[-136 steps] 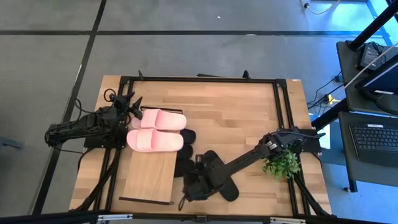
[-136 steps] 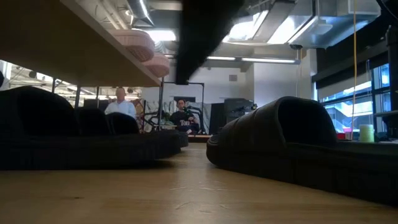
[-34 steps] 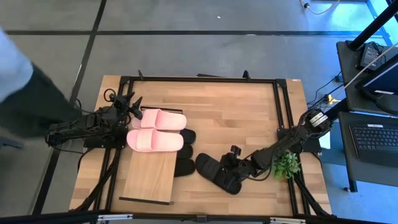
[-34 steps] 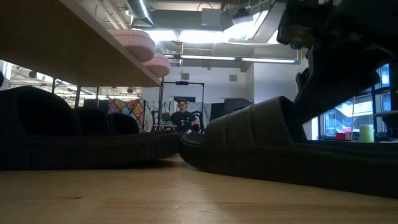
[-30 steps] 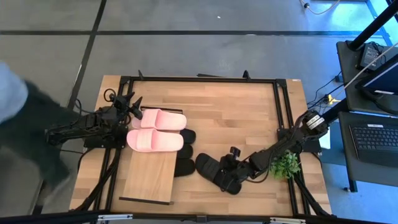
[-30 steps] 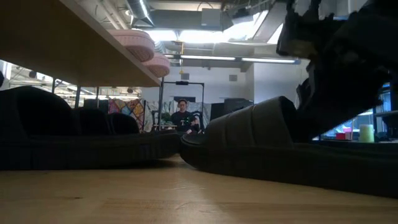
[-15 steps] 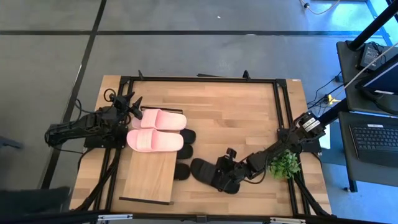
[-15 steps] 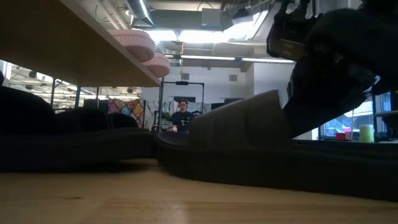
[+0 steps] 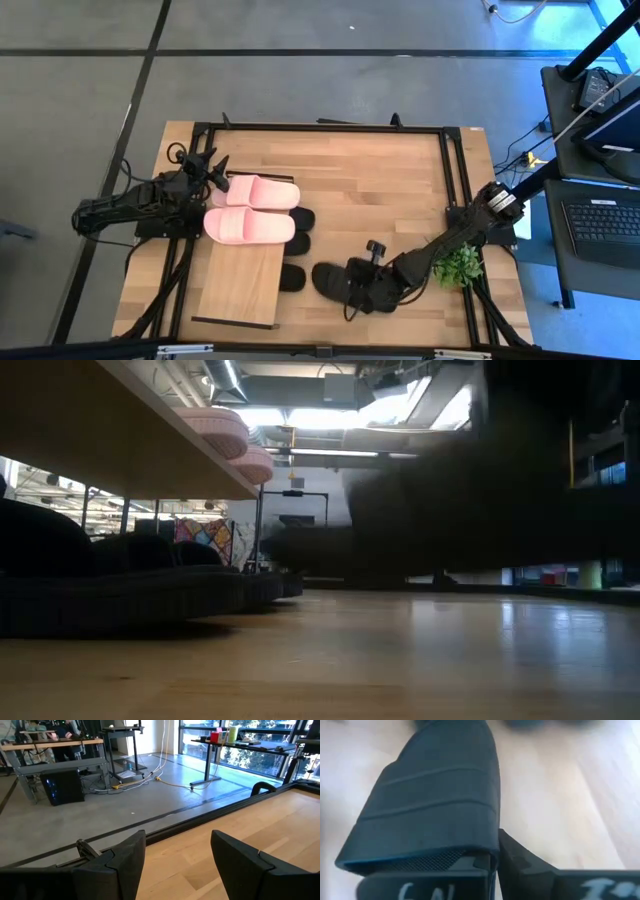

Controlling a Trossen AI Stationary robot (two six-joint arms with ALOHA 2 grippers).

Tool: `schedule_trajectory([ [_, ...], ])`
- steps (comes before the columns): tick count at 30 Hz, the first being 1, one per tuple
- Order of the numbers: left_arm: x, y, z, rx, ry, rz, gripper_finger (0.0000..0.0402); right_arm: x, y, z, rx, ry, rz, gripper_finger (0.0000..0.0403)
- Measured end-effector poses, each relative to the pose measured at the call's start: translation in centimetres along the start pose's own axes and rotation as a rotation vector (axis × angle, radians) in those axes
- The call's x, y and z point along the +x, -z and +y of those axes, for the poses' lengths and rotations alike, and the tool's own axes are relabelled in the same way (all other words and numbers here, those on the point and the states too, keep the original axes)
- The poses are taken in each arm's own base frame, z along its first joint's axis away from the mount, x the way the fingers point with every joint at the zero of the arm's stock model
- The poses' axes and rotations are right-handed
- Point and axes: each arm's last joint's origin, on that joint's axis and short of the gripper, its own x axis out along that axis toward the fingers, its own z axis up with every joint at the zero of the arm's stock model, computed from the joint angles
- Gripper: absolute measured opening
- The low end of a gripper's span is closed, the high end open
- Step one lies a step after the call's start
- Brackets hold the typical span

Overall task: Pick and place slides into the shelf
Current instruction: Put the black slipper under the shelf

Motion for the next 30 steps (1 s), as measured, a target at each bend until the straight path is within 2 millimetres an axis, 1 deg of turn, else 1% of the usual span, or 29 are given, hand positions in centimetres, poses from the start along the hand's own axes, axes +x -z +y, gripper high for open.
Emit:
schedule_trajectory([
  [3, 0.0, 0.0, 0.0, 0.000, 0.000, 0.000, 0.0217, -2.2, -1.9, 1.7, -0.042, -0.098, -0.052, 0.0012],
  [5, 0.0, 0.0, 0.0, 0.000, 0.000, 0.000, 0.0217, -3.3, -2.8, 2.3, -0.050, -0.133, -0.080, 0.0012],
  [8, 0.0, 0.0, 0.0, 0.000, 0.000, 0.000, 0.0217, -4.1, -3.7, 2.6, -0.046, -0.152, -0.115, 0.0012],
  [10, 0.0, 0.0, 0.0, 0.000, 0.000, 0.000, 0.0217, -3.9, -4.0, 2.5, -0.049, -0.154, -0.129, 0.0012],
  [13, 0.0, 0.0, 0.0, 0.000, 0.000, 0.000, 0.0217, -2.7, -4.1, 2.6, -0.057, -0.174, -0.138, 0.0012],
  [18, 0.0, 0.0, 0.0, 0.001, 0.000, 0.000, 0.0217, -0.3, -4.8, 3.3, -0.085, -0.261, -0.184, 0.0012],
  [24, 0.0, 0.0, 0.0, 0.001, 0.000, 0.000, 0.0217, 3.5, -5.1, 3.5, -0.123, -0.319, -0.149, 0.0012],
  [30, 0.0, 0.0, 0.0, 0.002, 0.000, 0.001, 0.0217, 5.6, -5.7, 3.5, -0.147, -0.385, -0.159, 0.0012],
])
